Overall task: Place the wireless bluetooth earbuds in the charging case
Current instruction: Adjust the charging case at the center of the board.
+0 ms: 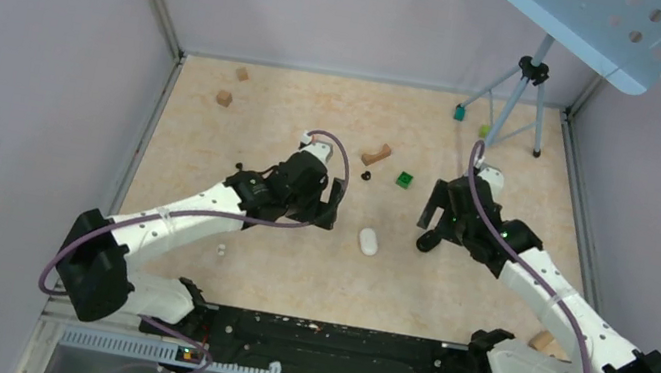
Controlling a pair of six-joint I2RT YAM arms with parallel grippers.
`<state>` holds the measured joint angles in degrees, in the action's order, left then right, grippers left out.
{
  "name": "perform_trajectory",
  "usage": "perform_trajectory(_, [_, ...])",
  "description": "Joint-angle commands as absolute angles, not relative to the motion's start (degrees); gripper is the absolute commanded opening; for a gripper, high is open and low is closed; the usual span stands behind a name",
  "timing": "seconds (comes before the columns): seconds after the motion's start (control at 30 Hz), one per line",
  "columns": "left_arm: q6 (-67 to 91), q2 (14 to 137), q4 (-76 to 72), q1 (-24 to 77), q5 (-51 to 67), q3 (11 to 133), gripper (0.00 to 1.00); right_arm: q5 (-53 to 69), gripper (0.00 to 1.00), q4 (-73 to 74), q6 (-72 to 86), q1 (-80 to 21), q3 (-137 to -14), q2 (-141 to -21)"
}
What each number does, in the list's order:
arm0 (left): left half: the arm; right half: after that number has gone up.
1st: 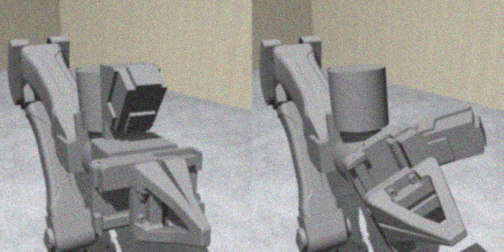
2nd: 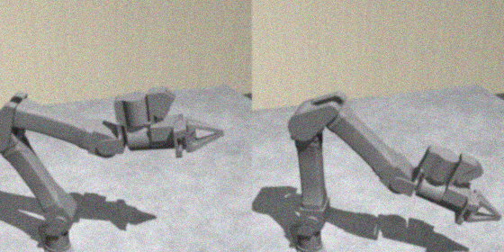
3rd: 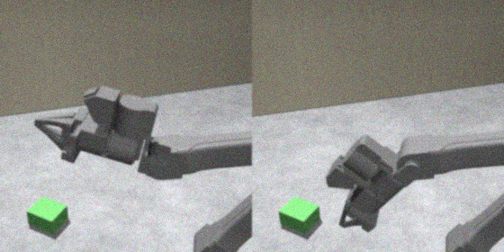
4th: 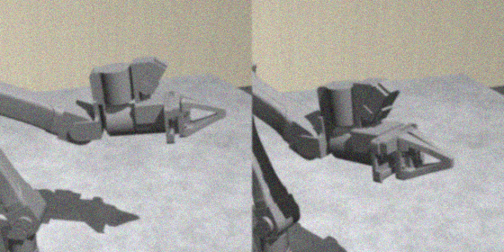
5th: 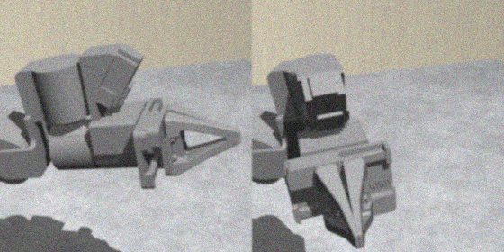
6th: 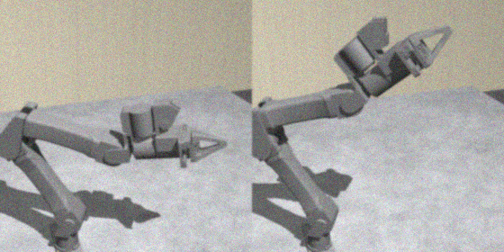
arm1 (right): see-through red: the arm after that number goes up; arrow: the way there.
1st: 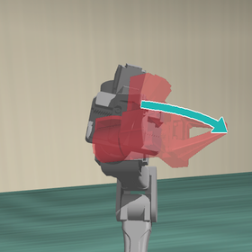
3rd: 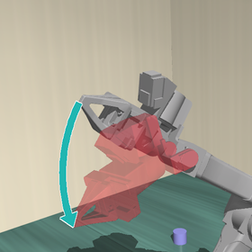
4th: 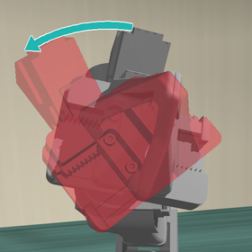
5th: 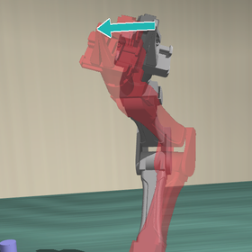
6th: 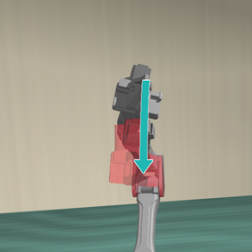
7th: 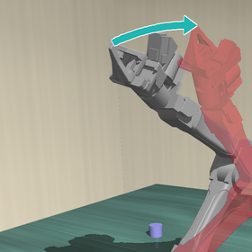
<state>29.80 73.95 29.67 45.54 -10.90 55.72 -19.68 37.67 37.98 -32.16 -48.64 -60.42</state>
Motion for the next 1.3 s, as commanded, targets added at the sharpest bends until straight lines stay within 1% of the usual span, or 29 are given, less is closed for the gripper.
perform_trajectory(0.0, [31.32,74.20,28.28,45.35,-12.52,57.44,0.99,-20.04,0.88,34.30,37.10,-32.70,-48.36,-57.33])
perform_trajectory(0.13, [31.29,74.65,28.88,45.29,-15.59,56.49,0.99,-17.62,0.88,33.66,35.23,-32.70,-48.05,-57.44])
perform_trajectory(0.23, [30.93,77.20,31.69,44.39,-16.12,56.20,0.99,-11.59,0.88,31.50,32.28,-32.79,-47.72,-58.13])
perform_trajectory(0.33, [32.93,79.57,35.03,40.45,-10.09,57.53,0.99,-11.09,0.87,31.86,32.05,-33.27,-48.05,-59.13])
perform_trajectory(0.37, [33.27,79.71,35.32,38.50,-7.05,57.73,0.99,-11.24,0.87,32.07,32.02,-33.85,-48.14,-59.48])
perform_trajectory(0.43, [33.88,78.62,34.87,36.00,-4.64,57.52,0.99,-12.07,0.87,32.31,31.89,-35.28,-48.71,-60.82])
perform_trajectory(0.6, [34.44,73.17,31.47,29.54,-0.41,55.71,0.99,-18.44,0.86,35.08,28.50,-43.71,-53.91,-68.95])
perform_trajectory(0.8, [34.75,71.24,33.84,26.38,-0.26,57.88,0.99,-12.39,0.86,30.24,27.58,-47.39,-56.89,-79.63])
perform_trajectory(0.93, [35.71,70.57,34.36,26.22,0.62,57.65,0.99,-13.04,0.82,28.09,29.60,-49.15,-57.64,-85.04])
perform_trajectory(1.03, [36.06,70.34,34.33,26.27,1.52,56.69,0.99,-13.75,0.80,27.68,29.80,-50.36,-58.70,-88.60])
perform_trajectory(1.13, [36.16,70.29,33.68,26.28,2.08,56.06,0.99,-14.72,0.73,27.03,30.37,-50.68,-59.08,-90.70])
perform_trajectory(1.27, [36.10,70.86,33.10,26.25,3.01,56.07,0.99,-16.45,0.69,26.03,31.07,-50.78,-58.87,-92.72])
